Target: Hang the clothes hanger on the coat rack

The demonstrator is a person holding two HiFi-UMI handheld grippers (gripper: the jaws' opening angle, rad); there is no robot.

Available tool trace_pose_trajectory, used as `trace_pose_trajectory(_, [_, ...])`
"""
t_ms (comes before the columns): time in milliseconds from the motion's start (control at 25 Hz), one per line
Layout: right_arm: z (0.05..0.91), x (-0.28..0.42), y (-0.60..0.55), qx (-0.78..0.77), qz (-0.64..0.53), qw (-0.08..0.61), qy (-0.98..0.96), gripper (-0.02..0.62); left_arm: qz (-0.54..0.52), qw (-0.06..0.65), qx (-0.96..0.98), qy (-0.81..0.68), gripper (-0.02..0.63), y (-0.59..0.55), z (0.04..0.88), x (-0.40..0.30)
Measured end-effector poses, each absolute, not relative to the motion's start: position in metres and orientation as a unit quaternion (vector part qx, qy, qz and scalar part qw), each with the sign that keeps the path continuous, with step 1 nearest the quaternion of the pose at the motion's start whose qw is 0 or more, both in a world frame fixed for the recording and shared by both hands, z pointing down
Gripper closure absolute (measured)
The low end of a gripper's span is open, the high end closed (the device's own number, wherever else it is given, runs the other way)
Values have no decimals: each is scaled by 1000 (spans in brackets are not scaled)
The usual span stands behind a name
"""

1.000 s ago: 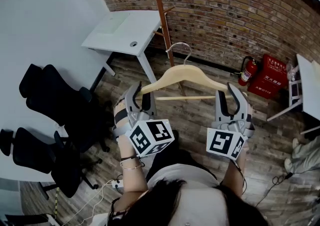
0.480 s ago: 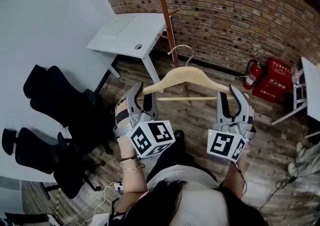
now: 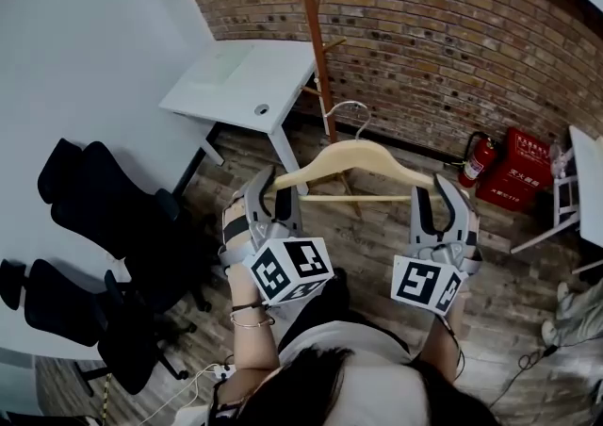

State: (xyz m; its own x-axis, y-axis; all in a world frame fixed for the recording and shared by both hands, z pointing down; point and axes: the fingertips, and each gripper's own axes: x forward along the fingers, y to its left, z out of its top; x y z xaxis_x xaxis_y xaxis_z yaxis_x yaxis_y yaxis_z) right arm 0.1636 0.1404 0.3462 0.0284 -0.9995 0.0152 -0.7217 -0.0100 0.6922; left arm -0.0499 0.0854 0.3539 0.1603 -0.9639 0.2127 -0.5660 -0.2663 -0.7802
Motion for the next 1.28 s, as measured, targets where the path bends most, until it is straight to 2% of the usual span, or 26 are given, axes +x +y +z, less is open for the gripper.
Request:
trace_pose_trajectory(520, [339,160,50,670,-258,284,-635,460,-352,288,-722,521,490,-14,355,-52])
trace_pose_trajectory(1280, [334,106,-40,676,-261,304,-618,464,-340,301,-736,502,491,-114,351,-101])
